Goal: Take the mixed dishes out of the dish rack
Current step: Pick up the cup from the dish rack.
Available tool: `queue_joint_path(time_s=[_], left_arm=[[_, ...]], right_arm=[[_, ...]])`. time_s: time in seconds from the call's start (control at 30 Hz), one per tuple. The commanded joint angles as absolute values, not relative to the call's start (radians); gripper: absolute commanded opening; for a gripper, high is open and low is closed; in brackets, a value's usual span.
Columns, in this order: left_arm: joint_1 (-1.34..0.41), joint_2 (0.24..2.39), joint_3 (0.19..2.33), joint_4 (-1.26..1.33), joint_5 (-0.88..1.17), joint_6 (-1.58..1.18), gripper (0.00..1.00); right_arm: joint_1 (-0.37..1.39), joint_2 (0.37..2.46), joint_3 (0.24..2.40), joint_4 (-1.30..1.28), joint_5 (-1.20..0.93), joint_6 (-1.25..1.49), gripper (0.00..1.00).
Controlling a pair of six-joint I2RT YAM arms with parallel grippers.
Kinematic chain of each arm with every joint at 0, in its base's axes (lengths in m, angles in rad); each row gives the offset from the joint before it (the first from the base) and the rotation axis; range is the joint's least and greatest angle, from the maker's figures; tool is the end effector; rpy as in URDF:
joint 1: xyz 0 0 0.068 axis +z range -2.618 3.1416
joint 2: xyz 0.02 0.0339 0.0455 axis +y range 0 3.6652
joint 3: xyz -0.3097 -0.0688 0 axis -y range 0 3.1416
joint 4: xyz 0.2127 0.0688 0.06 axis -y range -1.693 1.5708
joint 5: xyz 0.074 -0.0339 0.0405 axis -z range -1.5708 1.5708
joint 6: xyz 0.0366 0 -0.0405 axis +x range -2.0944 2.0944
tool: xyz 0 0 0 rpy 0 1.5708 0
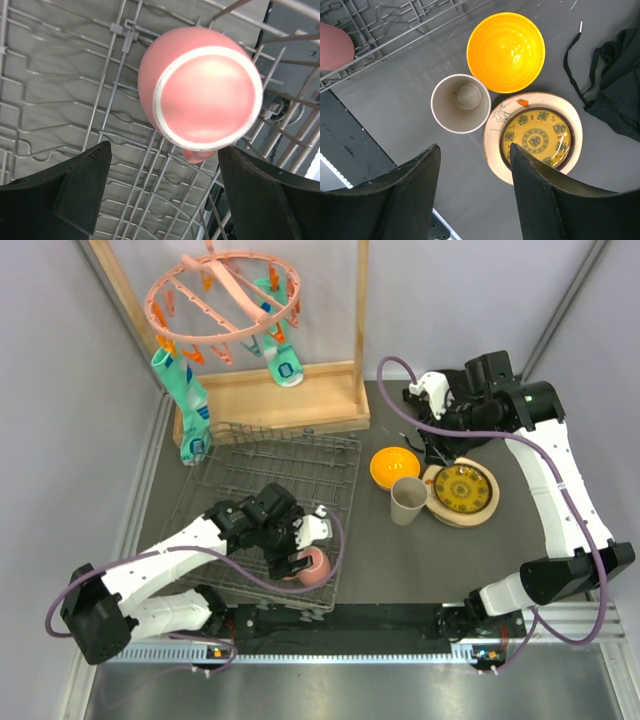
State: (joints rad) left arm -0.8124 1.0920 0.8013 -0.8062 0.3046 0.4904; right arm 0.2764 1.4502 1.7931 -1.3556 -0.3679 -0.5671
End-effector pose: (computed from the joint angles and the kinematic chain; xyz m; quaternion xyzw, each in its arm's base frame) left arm 0.0938 -0.1150 0.2880 0.6109 0.7425 -0.1828 0.2054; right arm 0.2082 0.0727 0.4572 -0.4329 0.8417 0.1348 0.2934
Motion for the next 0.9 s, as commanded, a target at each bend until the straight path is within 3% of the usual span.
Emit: queue_joint_path(time_s=[0.0,0.47,0.63,0.83,0.87], left_arm=[[-0.822,1.118,0.788,-0.752,0.272,0.472,0.89],[-0.822,1.158,0.715,-0.638,0.239,0.488,0.68],[-0.822,1.132,0.678,-0.601,0.229,0.5,0.46],[-0.821,1.1,0.661,-0.584,0.225,0.492,0.32],[-0.821,1.097,0.658,-0.581,0.239,0.491,0.26]], right_arm=[[0.268,1.424,1.79,-1.477,-0.4,-0.575,0.58],[0.268,1.414,1.755,-1.471,-0.394,-0.577,0.57],[0.268,1.407,1.715,-1.456,-0.394,-0.578,0.57],[0.268,1.388,1.678,-1.445,-0.393,-0.583,0.57],[0.267,1.385,1.675,-1.442,-0.393,-0.581,0.57]])
